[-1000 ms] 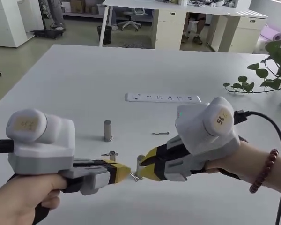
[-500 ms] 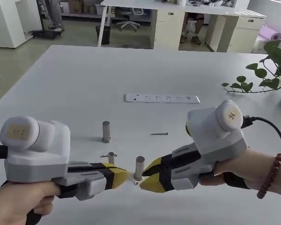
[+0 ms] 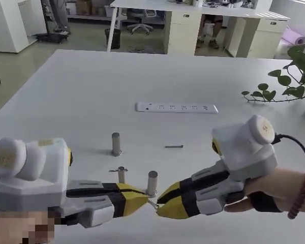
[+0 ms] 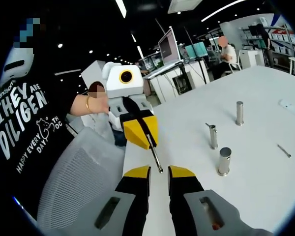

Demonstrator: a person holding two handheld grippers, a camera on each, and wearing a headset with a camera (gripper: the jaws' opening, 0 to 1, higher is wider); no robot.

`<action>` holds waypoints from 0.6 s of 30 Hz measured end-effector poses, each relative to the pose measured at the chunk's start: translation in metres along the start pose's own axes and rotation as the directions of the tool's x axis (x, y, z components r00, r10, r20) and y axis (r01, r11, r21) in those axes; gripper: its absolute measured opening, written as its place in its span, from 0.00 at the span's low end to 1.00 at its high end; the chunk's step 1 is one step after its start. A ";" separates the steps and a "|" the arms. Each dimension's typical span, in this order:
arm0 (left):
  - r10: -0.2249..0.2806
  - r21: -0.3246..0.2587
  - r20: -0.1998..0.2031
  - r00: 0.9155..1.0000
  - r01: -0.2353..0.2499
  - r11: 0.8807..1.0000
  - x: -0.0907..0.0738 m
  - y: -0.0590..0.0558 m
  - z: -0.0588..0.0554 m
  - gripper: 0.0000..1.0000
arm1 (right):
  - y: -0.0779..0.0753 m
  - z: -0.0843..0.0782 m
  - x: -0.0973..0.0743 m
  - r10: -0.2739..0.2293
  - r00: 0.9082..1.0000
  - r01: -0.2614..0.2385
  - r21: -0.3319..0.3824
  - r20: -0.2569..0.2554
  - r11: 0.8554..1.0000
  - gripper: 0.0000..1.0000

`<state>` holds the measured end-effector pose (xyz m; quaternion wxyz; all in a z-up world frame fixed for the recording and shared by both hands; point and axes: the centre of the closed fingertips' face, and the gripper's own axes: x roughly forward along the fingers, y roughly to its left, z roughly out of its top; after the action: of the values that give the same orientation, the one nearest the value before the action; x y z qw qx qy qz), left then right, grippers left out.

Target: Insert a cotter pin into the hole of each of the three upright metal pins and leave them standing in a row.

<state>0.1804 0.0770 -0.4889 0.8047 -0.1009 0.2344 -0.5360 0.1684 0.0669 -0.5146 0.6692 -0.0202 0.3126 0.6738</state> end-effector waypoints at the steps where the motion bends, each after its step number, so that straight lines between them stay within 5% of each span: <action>1: -0.006 0.005 0.003 1.000 0.006 1.000 0.000 -0.001 0.000 0.00 | 0.001 0.000 0.000 0.003 1.000 -0.003 -0.001 -0.002 1.000 0.09; 18: -0.048 0.018 0.046 0.998 0.047 0.999 -0.003 -0.009 0.004 0.00 | 0.007 0.001 0.005 0.047 0.999 -0.047 0.009 0.009 0.999 0.05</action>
<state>0.1746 0.0757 -0.4808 0.7979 -0.1123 0.2086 -0.5543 0.1616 0.0724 -0.5130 0.6547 -0.0067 0.3131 0.6880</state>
